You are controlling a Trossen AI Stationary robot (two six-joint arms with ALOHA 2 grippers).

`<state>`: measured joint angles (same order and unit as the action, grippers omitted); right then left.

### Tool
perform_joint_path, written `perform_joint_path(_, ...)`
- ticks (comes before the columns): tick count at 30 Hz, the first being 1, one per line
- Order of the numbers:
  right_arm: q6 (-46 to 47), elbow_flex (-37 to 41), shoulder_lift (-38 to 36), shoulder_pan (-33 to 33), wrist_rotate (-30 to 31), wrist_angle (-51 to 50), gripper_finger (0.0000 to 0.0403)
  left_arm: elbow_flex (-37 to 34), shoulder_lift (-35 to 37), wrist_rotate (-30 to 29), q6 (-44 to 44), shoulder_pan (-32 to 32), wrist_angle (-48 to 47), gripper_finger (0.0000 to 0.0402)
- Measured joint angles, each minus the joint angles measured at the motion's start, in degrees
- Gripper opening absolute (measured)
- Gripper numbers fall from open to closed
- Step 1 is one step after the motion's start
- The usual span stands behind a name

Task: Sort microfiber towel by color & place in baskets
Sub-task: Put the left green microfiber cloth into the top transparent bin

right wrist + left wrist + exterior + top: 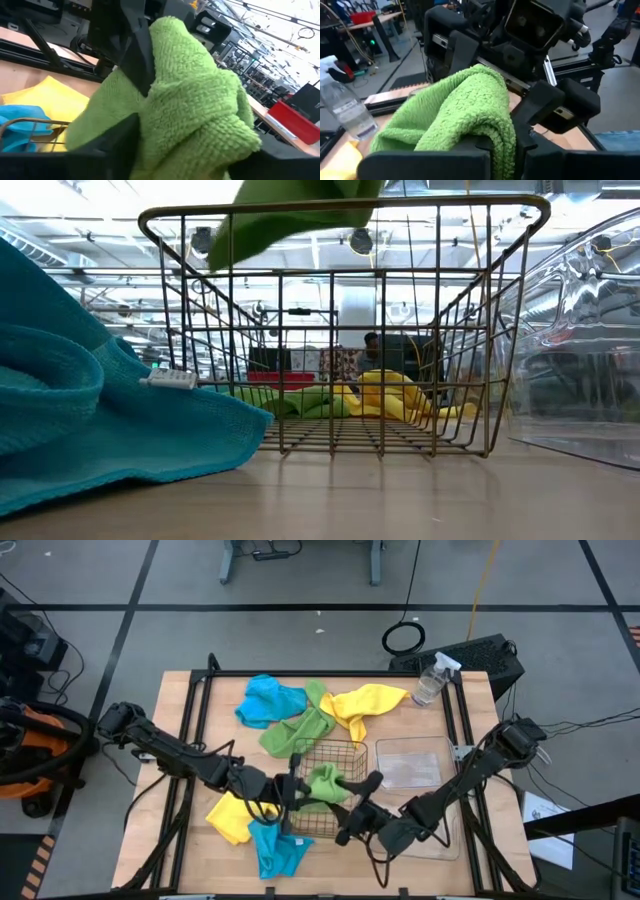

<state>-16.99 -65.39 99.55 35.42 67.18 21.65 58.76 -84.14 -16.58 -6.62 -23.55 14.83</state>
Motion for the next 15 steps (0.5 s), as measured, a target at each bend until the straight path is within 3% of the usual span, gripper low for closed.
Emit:
perform_joint_path(3, -0.76, 0.00, 0.00, 0.00, -0.01, -0.09, 0.0135, 0.00, 0.00, -0.04, -0.17, 0.02, 0.00, 0.0040)
perform_joint_path(7, -2.27, 0.00, -0.04, 0.81, 0.02, -0.66, 0.0028, 0.00, 0.00, -0.05, 0.02, -0.72, -4.04, 0.0103)
perform_joint_path(10, -1.69, 0.09, -0.72, 2.38, 0.20, -1.33, 0.0016, 0.00, 0.33, -2.71, 0.19, -2.46, -8.88, 0.0163)
perform_joint_path(15, 0.97, 0.00, -2.52, 5.56, 0.19, -3.89, 0.0016, 0.00, 1.13, -16.13, -1.00, -6.84, -11.36, 0.0251)
